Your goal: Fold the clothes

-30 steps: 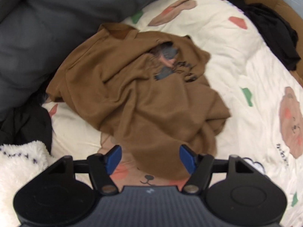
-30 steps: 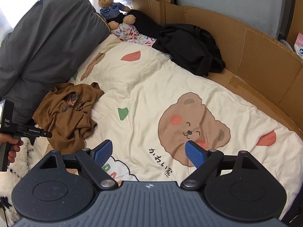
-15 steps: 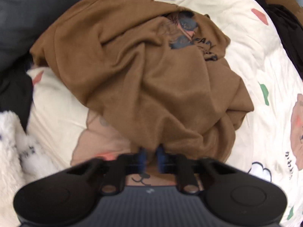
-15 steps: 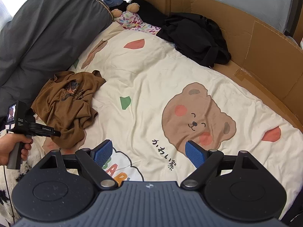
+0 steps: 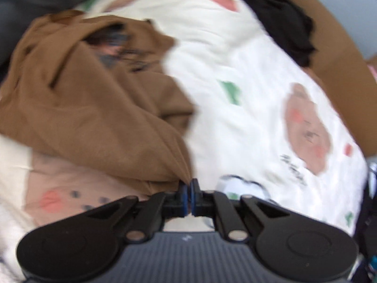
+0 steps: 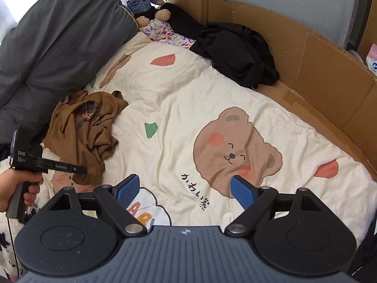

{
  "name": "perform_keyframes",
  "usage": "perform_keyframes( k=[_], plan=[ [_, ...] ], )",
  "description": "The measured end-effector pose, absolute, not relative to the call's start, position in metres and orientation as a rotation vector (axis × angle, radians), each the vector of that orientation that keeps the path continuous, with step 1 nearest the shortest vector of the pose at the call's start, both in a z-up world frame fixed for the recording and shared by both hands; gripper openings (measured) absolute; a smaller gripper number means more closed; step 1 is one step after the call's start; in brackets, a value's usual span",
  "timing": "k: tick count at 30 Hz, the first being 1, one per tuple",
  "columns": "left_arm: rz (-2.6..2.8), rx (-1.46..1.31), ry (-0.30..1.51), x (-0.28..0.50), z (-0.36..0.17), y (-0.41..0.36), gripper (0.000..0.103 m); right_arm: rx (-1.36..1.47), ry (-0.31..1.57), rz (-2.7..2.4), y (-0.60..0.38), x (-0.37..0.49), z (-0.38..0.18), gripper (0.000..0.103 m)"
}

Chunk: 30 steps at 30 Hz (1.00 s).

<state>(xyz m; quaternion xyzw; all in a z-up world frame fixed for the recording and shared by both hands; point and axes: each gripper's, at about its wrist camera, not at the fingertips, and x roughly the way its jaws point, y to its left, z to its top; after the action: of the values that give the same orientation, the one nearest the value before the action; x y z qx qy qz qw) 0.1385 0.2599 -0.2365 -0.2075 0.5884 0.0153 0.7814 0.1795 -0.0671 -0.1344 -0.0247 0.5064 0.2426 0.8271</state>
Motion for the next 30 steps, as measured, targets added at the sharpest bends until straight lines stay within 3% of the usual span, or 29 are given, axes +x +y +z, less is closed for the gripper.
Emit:
perform_keyframes(
  k=[9, 13, 15, 18, 20, 22, 30],
  plan=[
    [-0.26, -0.388, 1.284, 0.131, -0.213, 0.166, 0.0, -0.032, 1.062, 0.495, -0.081, 0.181, -0.126, 0.088],
    [-0.174, -0.361, 1.311, 0.126, -0.224, 0.175, 0.002, -0.029, 1.064, 0.491, -0.087, 0.18, -0.125, 0.088],
    [-0.108, -0.342, 1.302, 0.125, -0.225, 0.185, 0.015, -0.027, 1.065, 0.489, -0.089, 0.18, -0.126, 0.088],
    [-0.001, -0.342, 1.286, 0.131, -0.226, 0.2, 0.022, -0.025, 1.071, 0.485, -0.092, 0.181, -0.128, 0.088],
    [0.038, -0.355, 1.276, 0.133, -0.225, 0.211, 0.035, -0.022, 1.084, 0.481, -0.092, 0.183, -0.131, 0.088],
    [0.081, -0.363, 1.257, 0.132, -0.222, 0.224, 0.055, -0.023, 1.091, 0.481, -0.09, 0.183, -0.134, 0.088],
    [0.22, -0.373, 1.237, 0.129, -0.228, 0.258, 0.064, -0.054, 1.118, 0.504, -0.069, 0.183, -0.144, 0.088]
  ],
)
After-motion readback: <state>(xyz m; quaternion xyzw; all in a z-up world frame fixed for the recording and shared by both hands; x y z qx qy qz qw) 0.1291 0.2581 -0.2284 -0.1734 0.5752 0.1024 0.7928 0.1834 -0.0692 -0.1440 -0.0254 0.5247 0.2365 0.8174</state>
